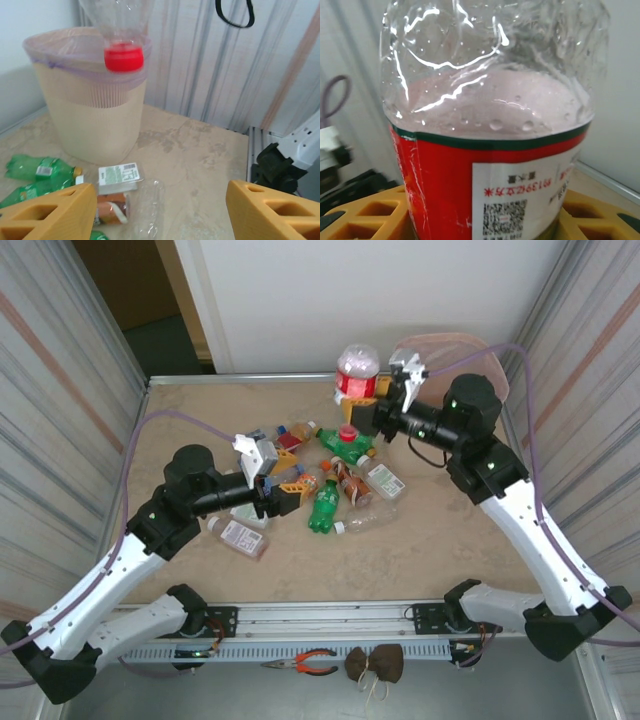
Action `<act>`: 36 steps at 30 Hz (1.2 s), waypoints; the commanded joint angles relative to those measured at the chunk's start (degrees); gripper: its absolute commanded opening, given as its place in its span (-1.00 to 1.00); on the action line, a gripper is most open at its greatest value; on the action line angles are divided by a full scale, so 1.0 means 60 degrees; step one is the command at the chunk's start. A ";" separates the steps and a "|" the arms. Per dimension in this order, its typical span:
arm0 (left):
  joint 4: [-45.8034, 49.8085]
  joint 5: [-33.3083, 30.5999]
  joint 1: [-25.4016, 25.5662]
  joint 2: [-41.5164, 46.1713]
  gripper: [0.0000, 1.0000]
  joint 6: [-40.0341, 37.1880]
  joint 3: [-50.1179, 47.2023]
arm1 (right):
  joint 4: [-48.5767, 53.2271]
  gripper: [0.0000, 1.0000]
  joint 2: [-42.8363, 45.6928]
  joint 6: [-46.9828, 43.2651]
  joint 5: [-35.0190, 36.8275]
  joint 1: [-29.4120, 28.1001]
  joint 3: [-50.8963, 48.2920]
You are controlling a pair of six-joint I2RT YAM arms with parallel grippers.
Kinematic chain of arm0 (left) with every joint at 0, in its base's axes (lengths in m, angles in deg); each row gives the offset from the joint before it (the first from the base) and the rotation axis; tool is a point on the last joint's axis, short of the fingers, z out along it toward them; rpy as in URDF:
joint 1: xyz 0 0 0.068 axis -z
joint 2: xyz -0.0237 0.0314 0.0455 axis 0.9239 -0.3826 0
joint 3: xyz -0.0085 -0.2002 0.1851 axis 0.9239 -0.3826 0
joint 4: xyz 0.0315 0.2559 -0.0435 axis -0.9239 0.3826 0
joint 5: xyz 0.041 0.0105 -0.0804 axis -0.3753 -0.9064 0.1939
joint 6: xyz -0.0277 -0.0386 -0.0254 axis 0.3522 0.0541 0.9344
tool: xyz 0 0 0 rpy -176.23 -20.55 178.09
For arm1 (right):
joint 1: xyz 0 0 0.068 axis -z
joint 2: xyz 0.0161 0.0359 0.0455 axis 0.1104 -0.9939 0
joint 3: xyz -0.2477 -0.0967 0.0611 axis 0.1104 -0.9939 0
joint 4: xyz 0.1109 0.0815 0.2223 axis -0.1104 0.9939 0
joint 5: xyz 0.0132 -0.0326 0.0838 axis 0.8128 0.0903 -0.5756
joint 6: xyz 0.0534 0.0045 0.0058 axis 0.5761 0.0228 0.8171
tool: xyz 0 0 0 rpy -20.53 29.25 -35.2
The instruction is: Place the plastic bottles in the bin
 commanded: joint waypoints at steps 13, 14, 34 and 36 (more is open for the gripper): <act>0.0256 -0.0929 -0.0076 0.0284 0.36 0.0151 -0.0395 | 0.0752 -0.10 -0.2437 0.4385 0.3449 0.3410 0.1828; 0.0259 -0.0955 -0.0070 0.0315 0.36 0.0170 -0.0422 | 0.0687 -0.10 -0.2624 0.4887 0.3565 0.3547 0.1868; 0.0282 -0.1650 -0.0084 0.0986 0.35 0.0366 -0.1123 | 0.5061 -0.02 -0.6465 1.2503 0.6568 0.3854 0.4380; 0.0224 -0.1719 -0.0077 0.1027 0.35 0.0419 -0.1194 | 0.5320 -0.01 -0.6850 1.2643 0.6566 0.3870 0.4863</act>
